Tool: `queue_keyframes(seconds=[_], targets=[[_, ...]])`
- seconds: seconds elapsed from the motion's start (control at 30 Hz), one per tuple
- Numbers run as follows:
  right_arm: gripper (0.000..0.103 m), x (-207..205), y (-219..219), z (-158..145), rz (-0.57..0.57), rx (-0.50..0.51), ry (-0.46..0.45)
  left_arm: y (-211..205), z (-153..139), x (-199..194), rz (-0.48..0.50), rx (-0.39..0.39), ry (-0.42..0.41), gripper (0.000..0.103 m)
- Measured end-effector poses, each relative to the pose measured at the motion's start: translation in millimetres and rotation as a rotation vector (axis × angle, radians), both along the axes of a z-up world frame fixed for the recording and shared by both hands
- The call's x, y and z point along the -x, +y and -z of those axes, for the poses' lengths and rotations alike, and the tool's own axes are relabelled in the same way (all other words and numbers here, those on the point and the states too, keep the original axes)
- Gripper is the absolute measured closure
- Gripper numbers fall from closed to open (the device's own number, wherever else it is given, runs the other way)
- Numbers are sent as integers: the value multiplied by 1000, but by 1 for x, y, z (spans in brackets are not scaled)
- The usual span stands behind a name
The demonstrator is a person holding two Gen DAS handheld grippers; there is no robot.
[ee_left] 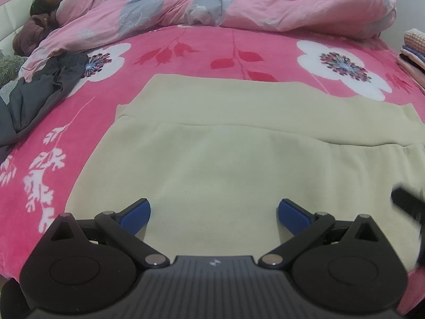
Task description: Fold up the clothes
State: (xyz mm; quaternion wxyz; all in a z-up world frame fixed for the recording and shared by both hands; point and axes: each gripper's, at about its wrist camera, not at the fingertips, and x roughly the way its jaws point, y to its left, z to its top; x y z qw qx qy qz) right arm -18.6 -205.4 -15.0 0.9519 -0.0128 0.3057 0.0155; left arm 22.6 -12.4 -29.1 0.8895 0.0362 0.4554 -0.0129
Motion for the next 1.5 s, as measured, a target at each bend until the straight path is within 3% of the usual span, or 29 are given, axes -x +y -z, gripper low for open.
queue_keyframes(seconds=[0.17, 0.3, 0.7, 0.77, 0.83, 1.13, 1.23, 1.5], targets=[[1, -34, 1, -2, 4, -22, -15, 1, 0, 1, 3, 0, 1, 0], [1, -58, 11, 12, 3, 3, 6, 1, 0, 0, 5, 1, 4, 0], [1, -50, 17, 20, 9, -16, 10, 0, 2, 2, 12, -1, -7, 0], [1, -53, 19, 32, 11, -13, 46, 0, 1, 2, 12, -3, -6, 0], [1, -50, 23, 47, 9, 17, 20, -1, 2, 3, 14, -9, -7, 0], [1, -47, 24, 49, 12, 22, 1, -1, 6, 9, 21, -14, -70, 0], [1, -46, 24, 49, 12, 21, -6, 0, 4, 15, 21, -3, -85, 0], [1, -42, 24, 51, 13, 24, -33, 22, -6, 68, 96, 122, -168, 0]])
